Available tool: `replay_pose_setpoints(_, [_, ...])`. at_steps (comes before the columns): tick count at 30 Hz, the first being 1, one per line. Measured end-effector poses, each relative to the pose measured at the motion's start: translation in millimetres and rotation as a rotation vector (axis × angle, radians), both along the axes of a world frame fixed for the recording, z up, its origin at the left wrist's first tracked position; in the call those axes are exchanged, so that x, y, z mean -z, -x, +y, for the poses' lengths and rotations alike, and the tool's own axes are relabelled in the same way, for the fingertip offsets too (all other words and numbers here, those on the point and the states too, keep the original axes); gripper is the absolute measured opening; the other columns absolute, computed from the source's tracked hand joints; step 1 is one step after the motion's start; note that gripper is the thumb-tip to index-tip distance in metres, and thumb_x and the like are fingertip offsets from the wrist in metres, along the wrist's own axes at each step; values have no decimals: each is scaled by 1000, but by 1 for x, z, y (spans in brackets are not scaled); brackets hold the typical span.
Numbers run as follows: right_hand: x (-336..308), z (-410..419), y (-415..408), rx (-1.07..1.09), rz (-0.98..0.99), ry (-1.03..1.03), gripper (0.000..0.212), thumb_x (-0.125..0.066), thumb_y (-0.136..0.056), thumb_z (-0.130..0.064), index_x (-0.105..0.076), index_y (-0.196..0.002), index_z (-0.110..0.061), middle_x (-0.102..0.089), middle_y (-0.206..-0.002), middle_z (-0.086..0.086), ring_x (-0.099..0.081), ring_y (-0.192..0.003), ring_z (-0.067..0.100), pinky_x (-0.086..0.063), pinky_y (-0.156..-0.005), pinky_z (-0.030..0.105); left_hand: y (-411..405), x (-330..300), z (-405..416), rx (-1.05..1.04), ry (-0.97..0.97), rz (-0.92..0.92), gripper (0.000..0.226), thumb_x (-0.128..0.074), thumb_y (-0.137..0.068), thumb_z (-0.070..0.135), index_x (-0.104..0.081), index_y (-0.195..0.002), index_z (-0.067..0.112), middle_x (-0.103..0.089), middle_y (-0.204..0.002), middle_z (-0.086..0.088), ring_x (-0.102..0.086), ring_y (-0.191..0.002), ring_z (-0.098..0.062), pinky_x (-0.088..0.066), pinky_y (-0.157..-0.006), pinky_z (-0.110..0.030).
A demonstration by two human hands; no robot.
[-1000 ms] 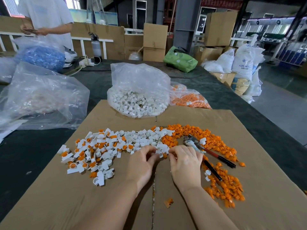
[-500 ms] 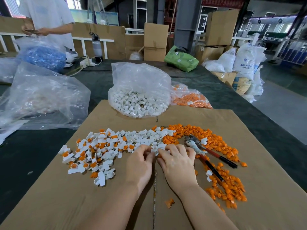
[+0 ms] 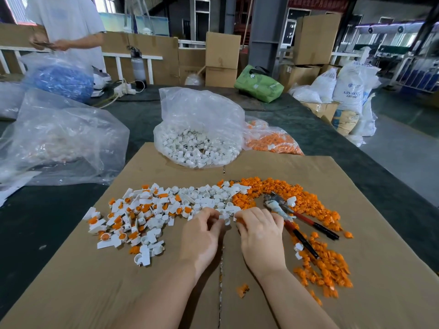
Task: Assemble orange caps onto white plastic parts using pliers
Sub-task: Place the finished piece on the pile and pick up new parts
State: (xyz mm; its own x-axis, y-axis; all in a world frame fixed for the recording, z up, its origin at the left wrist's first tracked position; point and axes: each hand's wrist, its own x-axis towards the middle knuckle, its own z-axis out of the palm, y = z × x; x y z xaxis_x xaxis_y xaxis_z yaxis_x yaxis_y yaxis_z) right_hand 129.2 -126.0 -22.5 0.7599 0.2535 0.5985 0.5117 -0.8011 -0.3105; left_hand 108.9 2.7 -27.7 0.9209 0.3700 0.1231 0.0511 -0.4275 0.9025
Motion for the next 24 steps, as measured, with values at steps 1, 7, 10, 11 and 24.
replay_pose_setpoints(1, [-1,-1,1,-19,24,-71,20,-78,-70,0,-70,-81,-15,-66,-76,-4,-61,-70,21,-41,-74,34,0,0,0,4,9,-1,10,-58,-92,24,-58,-85,30,-66,-82,9,-59,-80,-4,-38,-60,-8])
replay_pose_setpoints(7, [-5,-4,5,-91,263,-302,8,-63,-89,-11,-70,-92,-14,-70,-84,-3,-63,-81,13,-51,-72,27,3,-4,0,40,22,-6,12,-59,-91,23,-58,-81,30,-64,-76,10,-57,-72,0,-37,-58,-4])
replay_pose_setpoints(10, [-6,-3,5,-102,270,-233,5,-65,-87,-17,-69,-88,-14,-68,-82,-3,-60,-80,15,-47,-71,28,4,-4,0,51,35,-7,12,-59,-91,23,-58,-82,31,-63,-75,13,-57,-69,6,-38,-59,-3])
replay_pose_setpoints(11, [-7,-2,6,-104,235,-199,5,-68,-86,-17,-68,-84,-13,-67,-79,-3,-59,-77,16,-45,-71,29,4,-4,0,54,45,-8,12,-60,-91,23,-58,-83,30,-63,-74,12,-56,-69,10,-38,-59,-2])
replay_pose_setpoints(24, [-4,2,5,-83,18,-57,28,-81,-69,-5,-54,-61,-9,-51,-49,-2,-48,-44,17,-44,-60,35,6,-3,0,94,83,2,8,-62,-90,21,-61,-84,26,-65,-76,6,-61,-74,-6,-43,-61,-9])
